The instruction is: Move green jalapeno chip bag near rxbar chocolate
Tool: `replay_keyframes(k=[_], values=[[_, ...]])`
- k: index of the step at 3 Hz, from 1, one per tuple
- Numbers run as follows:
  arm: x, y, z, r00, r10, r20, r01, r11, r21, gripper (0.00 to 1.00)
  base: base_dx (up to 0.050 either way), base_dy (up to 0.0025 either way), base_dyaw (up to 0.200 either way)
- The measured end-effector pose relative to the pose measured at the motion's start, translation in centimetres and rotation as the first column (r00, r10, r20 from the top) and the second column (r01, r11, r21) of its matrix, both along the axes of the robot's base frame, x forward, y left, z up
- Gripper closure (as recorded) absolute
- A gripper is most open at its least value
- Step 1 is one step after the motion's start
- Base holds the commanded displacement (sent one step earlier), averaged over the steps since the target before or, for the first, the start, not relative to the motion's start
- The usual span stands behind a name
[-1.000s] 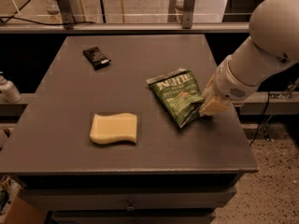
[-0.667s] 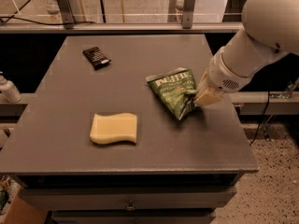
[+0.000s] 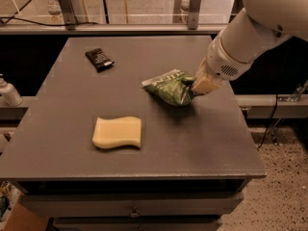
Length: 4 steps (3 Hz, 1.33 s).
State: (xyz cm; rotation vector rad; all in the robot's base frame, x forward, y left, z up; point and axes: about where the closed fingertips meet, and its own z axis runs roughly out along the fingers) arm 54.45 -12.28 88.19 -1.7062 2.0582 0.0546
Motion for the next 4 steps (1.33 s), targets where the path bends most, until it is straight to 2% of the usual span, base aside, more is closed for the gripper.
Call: replay_keyframes(k=[1, 2, 3, 4], values=[[2.0, -0.3, -0.3, 0.9978, -0.020, 0.064, 0.020, 1.000, -0.005, 1.00, 0.000, 0.00000, 0.000], [7.2, -1.1, 0.3, 0.9723, -0.045, 0.229, 0.052, 0.998, -0.027, 1.00, 0.000, 0.00000, 0.000], [11.9, -1.5, 1.7, 0.9311, -0.072, 0.357, 0.086, 0.996, -0.023, 1.00, 0.000, 0.00000, 0.000], [15.6, -0.6, 3.0, 0.8936, -0.090, 0.440, 0.100, 0.995, 0.000, 1.00, 0.000, 0.00000, 0.000]])
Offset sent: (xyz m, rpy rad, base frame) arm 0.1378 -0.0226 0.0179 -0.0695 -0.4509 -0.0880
